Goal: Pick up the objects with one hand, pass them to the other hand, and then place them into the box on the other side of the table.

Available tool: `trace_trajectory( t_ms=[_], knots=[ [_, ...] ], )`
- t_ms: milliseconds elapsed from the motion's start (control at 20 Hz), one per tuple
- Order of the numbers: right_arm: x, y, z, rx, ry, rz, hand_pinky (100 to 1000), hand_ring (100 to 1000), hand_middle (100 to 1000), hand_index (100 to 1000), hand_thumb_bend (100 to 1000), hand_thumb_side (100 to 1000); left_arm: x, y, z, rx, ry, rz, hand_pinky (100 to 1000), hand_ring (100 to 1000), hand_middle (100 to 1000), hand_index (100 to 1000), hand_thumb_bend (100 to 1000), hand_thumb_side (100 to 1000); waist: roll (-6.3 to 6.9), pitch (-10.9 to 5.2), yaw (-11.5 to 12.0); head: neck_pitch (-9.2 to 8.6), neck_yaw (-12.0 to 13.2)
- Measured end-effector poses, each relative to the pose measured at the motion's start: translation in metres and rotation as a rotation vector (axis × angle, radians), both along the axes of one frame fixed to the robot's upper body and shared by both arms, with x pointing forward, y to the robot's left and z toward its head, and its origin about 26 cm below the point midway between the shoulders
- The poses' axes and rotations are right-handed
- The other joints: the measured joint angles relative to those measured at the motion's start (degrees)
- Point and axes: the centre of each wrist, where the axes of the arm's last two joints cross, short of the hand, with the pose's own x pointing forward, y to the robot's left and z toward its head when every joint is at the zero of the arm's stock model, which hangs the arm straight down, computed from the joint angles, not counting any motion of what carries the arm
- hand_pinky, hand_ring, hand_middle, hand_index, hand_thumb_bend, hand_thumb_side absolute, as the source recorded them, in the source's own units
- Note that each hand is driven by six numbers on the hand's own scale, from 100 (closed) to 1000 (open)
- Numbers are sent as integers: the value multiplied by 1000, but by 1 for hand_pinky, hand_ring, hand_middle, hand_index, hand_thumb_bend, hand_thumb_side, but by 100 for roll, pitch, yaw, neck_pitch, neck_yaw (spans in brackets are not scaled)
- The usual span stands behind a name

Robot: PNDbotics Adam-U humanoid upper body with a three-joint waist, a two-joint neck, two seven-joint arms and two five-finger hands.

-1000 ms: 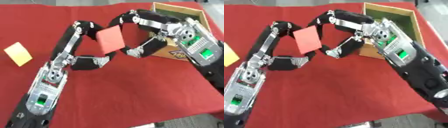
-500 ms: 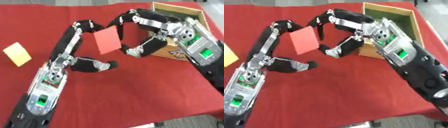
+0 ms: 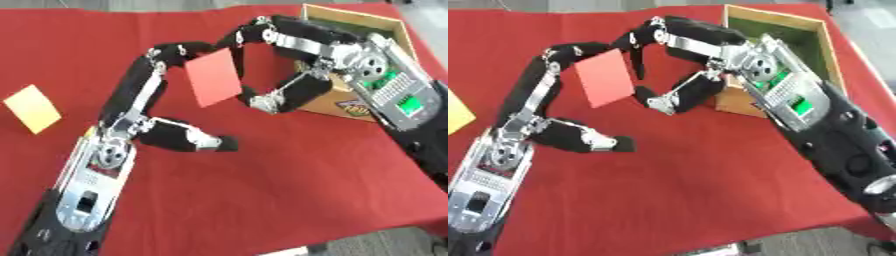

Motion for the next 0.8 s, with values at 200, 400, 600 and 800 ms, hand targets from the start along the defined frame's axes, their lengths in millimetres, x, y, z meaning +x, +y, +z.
trace_trajectory(
  t_ms=[200, 400, 600, 800],
  knots=[
    [0, 0, 0, 0, 0, 0, 846, 855, 453, 568, 100, 114, 1, 1, -2, -16, 6, 36, 758, 752, 568, 847, 1000, 434, 0, 1, -9, 0, -1],
    [0, 0, 0, 6, -2, -2, 845, 854, 453, 568, 100, 109, 4, 3, -4, -56, 19, 114, 757, 756, 567, 842, 1000, 439, 0, 1, -30, 0, -1],
    [-2, -2, 0, 23, 0, -5, 847, 856, 454, 571, 100, 100, 10, 10, -13, -97, 47, 225, 753, 754, 561, 838, 1000, 427, 10, -1, -100, -3, 23],
    [-7, -8, 7, 59, 5, -16, 850, 862, 456, 575, 100, 100, 19, 22, -26, -123, 90, 336, 753, 755, 558, 836, 1000, 419, 84, -14, -175, -68, 120]
  ],
)
